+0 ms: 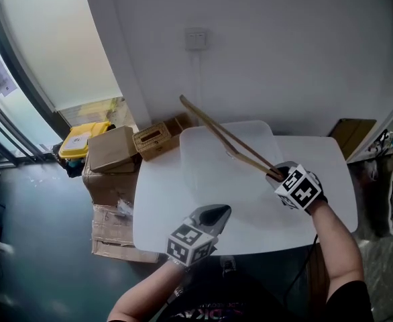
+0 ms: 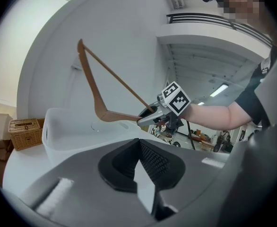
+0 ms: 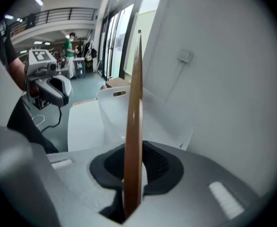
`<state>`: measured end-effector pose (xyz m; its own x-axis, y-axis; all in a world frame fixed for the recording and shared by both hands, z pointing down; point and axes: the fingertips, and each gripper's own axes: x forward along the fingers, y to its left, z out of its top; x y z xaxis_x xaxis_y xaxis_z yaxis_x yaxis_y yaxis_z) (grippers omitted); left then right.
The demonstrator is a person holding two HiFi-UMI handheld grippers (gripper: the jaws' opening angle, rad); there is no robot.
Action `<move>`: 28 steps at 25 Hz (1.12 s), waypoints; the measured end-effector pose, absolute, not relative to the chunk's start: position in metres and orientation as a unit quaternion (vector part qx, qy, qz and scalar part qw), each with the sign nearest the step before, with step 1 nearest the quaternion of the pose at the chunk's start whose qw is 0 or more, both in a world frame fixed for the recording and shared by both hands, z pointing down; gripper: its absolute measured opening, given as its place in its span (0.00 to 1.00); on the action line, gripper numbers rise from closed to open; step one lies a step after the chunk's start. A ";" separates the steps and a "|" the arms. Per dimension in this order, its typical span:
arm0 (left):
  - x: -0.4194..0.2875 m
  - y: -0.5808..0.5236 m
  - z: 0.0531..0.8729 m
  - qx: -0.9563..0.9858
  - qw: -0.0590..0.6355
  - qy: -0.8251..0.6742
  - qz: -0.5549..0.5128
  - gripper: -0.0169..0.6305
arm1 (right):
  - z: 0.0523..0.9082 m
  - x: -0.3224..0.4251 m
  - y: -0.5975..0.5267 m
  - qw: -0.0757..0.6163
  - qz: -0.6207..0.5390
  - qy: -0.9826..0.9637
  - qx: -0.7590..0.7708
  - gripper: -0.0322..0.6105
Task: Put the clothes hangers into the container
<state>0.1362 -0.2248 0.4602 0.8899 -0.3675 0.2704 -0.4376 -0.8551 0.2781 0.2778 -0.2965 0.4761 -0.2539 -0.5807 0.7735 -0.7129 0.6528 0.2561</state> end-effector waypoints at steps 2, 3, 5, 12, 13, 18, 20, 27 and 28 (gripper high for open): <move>0.146 -0.235 0.460 0.957 0.168 -0.209 0.108 0.03 | 0.479 0.284 -0.306 0.495 0.053 -0.779 0.382 0.14; 0.151 -0.240 0.459 0.957 0.166 -0.209 0.110 0.03 | 0.481 0.287 -0.309 0.515 0.044 -0.773 0.368 0.14; 0.160 -0.248 0.458 0.958 0.162 -0.208 0.115 0.03 | 0.486 0.294 -0.317 0.556 0.021 -0.758 0.340 0.14; 0.188 -0.268 0.463 0.958 0.153 -0.201 0.133 0.03 | 0.501 0.316 -0.342 0.643 -0.025 -0.718 0.263 0.14; 0.191 -0.270 0.465 0.958 0.154 -0.201 0.134 0.03 | 0.503 0.316 -0.346 0.648 -0.027 -0.716 0.257 0.14; 0.206 -0.278 0.472 0.957 0.158 -0.198 0.139 0.03 | 0.510 0.314 -0.363 0.676 -0.046 -0.701 0.223 0.14; 0.210 -0.280 0.473 0.957 0.161 -0.198 0.140 0.03 | 0.511 0.316 -0.370 0.688 -0.057 -0.693 0.209 0.14; 0.218 -0.290 0.477 0.955 0.167 -0.201 0.139 0.03 | 0.497 0.338 -0.390 0.714 -0.097 -0.666 0.194 0.14; 0.219 -0.292 0.477 0.955 0.167 -0.201 0.138 0.03 | 0.493 0.342 -0.394 0.720 -0.109 -0.658 0.192 0.14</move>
